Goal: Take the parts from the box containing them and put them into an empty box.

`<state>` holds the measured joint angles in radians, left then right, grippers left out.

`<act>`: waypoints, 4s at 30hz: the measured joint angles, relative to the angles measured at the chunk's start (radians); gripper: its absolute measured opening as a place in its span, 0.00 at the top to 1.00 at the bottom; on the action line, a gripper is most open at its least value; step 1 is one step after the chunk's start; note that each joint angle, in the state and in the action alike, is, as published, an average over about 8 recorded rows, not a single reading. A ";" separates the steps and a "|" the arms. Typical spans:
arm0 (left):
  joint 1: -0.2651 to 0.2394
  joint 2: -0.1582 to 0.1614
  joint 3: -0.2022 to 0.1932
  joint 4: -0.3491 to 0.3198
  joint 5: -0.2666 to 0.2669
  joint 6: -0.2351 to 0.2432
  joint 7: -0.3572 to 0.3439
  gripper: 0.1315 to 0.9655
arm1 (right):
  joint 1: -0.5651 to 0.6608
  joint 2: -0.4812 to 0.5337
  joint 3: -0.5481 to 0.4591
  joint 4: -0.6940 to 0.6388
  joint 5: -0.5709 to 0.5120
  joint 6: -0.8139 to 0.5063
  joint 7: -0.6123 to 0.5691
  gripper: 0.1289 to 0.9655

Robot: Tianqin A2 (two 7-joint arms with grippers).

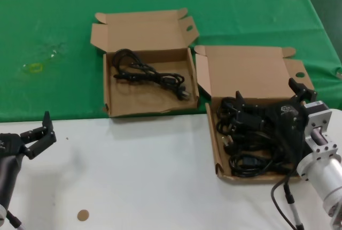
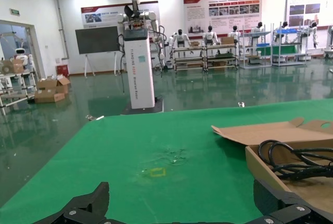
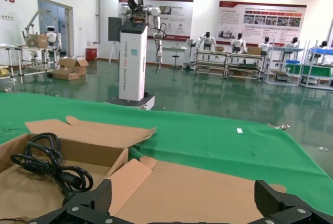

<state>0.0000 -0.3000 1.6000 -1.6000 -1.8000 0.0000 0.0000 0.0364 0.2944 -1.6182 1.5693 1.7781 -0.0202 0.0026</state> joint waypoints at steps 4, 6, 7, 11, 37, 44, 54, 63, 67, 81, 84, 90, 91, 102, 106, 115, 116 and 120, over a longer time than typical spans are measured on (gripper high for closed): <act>0.000 0.000 0.000 0.000 0.000 0.000 0.000 0.00 | -0.001 0.000 0.000 0.000 0.000 0.000 0.000 0.00; 0.000 0.000 0.000 0.000 0.000 0.000 0.000 0.00 | -0.001 0.000 0.000 0.001 0.000 0.000 0.000 0.00; 0.000 0.000 0.000 0.000 0.000 0.000 0.000 0.00 | -0.001 0.000 0.000 0.001 0.000 0.000 0.000 0.00; 0.000 0.000 0.000 0.000 0.000 0.000 0.000 0.00 | -0.001 0.000 0.000 0.001 0.000 0.000 0.000 0.00; 0.000 0.000 0.000 0.000 0.000 0.000 0.000 0.00 | -0.001 0.000 0.000 0.001 0.000 0.000 0.000 0.00; 0.000 0.000 0.000 0.000 0.000 0.000 0.000 0.00 | -0.001 0.000 0.000 0.001 0.000 0.000 0.000 0.00; 0.000 0.000 0.000 0.000 0.000 0.000 0.000 0.00 | -0.001 0.000 0.000 0.001 0.000 0.000 0.000 0.00; 0.000 0.000 0.000 0.000 0.000 0.000 0.000 0.00 | -0.001 0.000 0.000 0.001 0.000 0.000 0.000 0.00; 0.000 0.000 0.000 0.000 0.000 0.000 0.000 0.00 | -0.001 0.000 0.000 0.001 0.000 0.000 0.000 0.00; 0.000 0.000 0.000 0.000 0.000 0.000 0.000 0.00 | -0.001 0.000 0.000 0.001 0.000 0.000 0.000 0.00; 0.000 0.000 0.000 0.000 0.000 0.000 0.000 0.00 | -0.001 0.000 0.000 0.001 0.000 0.000 0.000 0.00; 0.000 0.000 0.000 0.000 0.000 0.000 0.000 0.00 | -0.001 0.000 0.000 0.001 0.000 0.000 0.000 0.00; 0.000 0.000 0.000 0.000 0.000 0.000 0.000 0.00 | -0.001 0.000 0.000 0.001 0.000 0.000 0.000 0.00; 0.000 0.000 0.000 0.000 0.000 0.000 0.000 0.00 | -0.001 0.000 0.000 0.001 0.000 0.000 0.000 0.00; 0.000 0.000 0.000 0.000 0.000 0.000 0.000 0.00 | -0.001 0.000 0.000 0.001 0.000 0.000 0.000 0.00; 0.000 0.000 0.000 0.000 0.000 0.000 0.000 0.00 | -0.001 0.000 0.000 0.001 0.000 0.000 0.000 0.00; 0.000 0.000 0.000 0.000 0.000 0.000 0.000 0.00 | -0.001 0.000 0.000 0.001 0.000 0.000 0.000 0.00; 0.000 0.000 0.000 0.000 0.000 0.000 0.000 0.00 | -0.001 0.000 0.000 0.001 0.000 0.000 0.000 0.00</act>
<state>0.0000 -0.3000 1.6000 -1.6000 -1.8000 0.0000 0.0000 0.0358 0.2945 -1.6179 1.5698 1.7785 -0.0198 0.0026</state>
